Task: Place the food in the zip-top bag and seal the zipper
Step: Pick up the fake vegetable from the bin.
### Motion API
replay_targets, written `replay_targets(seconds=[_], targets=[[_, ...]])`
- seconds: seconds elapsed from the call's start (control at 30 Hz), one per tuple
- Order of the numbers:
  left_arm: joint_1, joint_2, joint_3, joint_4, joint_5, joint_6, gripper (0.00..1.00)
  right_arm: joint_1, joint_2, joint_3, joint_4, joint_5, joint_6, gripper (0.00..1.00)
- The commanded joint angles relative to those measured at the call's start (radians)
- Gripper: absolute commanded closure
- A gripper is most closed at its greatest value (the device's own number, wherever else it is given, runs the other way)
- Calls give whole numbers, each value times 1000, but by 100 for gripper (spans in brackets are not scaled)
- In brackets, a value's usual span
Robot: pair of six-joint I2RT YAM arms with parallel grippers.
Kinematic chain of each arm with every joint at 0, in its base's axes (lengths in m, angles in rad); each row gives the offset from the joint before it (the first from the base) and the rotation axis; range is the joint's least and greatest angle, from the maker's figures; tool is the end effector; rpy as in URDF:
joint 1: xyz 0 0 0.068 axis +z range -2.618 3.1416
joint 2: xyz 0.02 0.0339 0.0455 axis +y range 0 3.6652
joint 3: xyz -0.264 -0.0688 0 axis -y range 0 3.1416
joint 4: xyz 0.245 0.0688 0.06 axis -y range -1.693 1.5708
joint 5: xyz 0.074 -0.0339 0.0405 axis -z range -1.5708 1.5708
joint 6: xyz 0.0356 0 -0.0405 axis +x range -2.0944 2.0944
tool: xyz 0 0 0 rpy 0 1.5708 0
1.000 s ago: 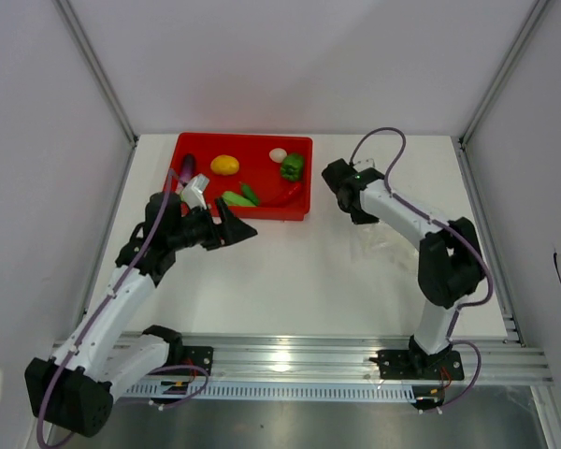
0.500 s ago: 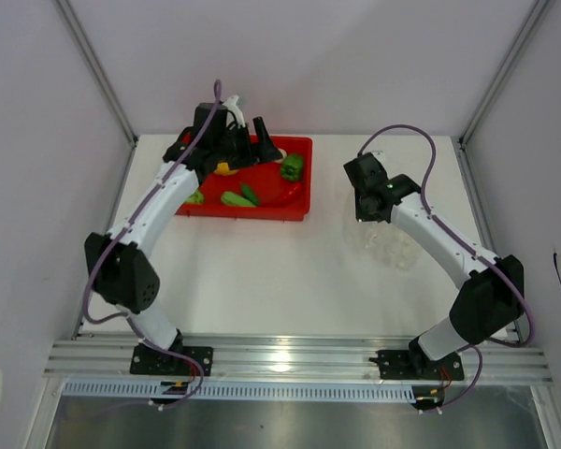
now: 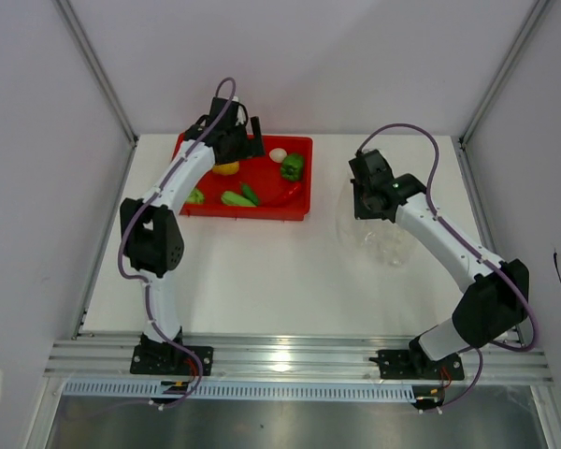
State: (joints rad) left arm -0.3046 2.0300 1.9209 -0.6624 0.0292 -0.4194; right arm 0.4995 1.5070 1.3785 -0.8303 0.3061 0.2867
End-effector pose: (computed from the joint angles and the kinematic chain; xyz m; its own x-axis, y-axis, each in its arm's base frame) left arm 0.4439 -0.1406 0.3067 -0.7377 -0.1948 -0.6464 0.0212 0.9503 -0.3105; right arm 0.2824 0.1419 0.3167 -0.7754 -0.1159 -0.6208 -0.0891 0.9933 -0.0741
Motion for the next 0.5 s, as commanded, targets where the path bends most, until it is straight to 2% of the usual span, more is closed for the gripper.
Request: replay_targets(seconds=[0.0,0.07,0.13,0.3,0.47], targets=[[21,10,78,-11,-210,45,1,-4,5,-2,43,10,-37,100],[22,28,84,0,-286,51,0,-12,15,-4,49,18,-47,100],[39,44,99,4,-279,44,1,-19,21,1,53,2,-46,100],[145,107,121,26,36,-39,1,-22,13,-2,66,-38,-32,100],[157,206,289,-118,-37,-61,1,-22,10,-2,63,-41,-23,100]])
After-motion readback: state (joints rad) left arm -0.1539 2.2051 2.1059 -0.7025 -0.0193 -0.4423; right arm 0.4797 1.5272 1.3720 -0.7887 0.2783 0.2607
